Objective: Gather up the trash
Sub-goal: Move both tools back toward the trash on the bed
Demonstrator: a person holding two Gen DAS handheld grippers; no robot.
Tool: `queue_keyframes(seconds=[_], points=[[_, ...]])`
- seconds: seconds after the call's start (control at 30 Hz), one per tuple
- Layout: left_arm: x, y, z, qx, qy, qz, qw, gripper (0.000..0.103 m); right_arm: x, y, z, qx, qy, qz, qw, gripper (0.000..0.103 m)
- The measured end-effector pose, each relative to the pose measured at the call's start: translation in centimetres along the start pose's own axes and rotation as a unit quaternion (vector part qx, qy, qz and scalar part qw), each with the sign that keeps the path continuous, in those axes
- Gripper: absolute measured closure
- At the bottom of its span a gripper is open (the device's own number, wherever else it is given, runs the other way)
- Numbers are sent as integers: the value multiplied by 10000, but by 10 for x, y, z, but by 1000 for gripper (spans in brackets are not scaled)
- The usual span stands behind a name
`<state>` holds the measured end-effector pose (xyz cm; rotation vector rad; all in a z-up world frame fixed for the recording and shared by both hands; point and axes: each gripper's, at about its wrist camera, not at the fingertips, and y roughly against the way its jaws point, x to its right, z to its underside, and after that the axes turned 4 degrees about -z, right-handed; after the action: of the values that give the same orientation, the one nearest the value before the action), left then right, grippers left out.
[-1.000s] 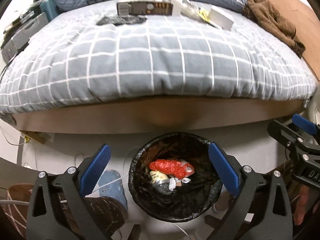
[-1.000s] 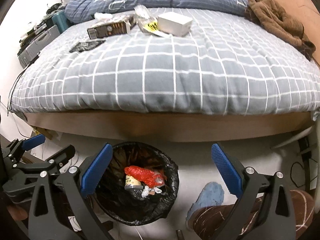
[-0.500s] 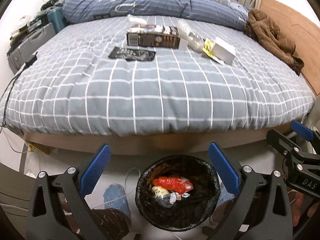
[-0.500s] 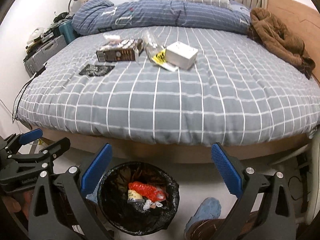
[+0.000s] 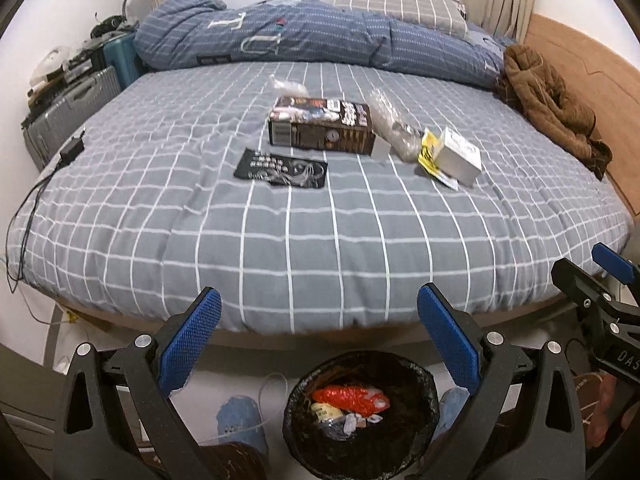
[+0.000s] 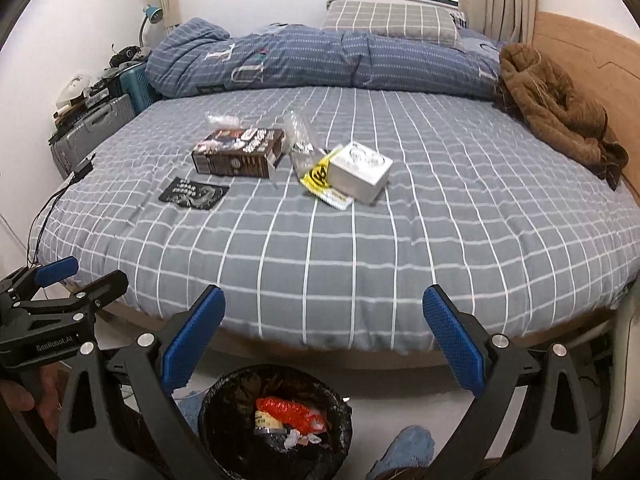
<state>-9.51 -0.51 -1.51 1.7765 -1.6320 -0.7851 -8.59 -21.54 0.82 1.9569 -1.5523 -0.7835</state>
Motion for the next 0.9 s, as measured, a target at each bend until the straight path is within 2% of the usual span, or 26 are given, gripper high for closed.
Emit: queue_keyframes(seconds=[0.4, 0.9], points=[[-17, -24, -39, 55, 60, -89, 9999, 6, -4, -26, -39, 91, 150, -39, 9998, 8], [-41, -106, -84, -187, 176, -119, 9996, 6, 14, -111, -94, -49, 122, 46, 9999, 8]])
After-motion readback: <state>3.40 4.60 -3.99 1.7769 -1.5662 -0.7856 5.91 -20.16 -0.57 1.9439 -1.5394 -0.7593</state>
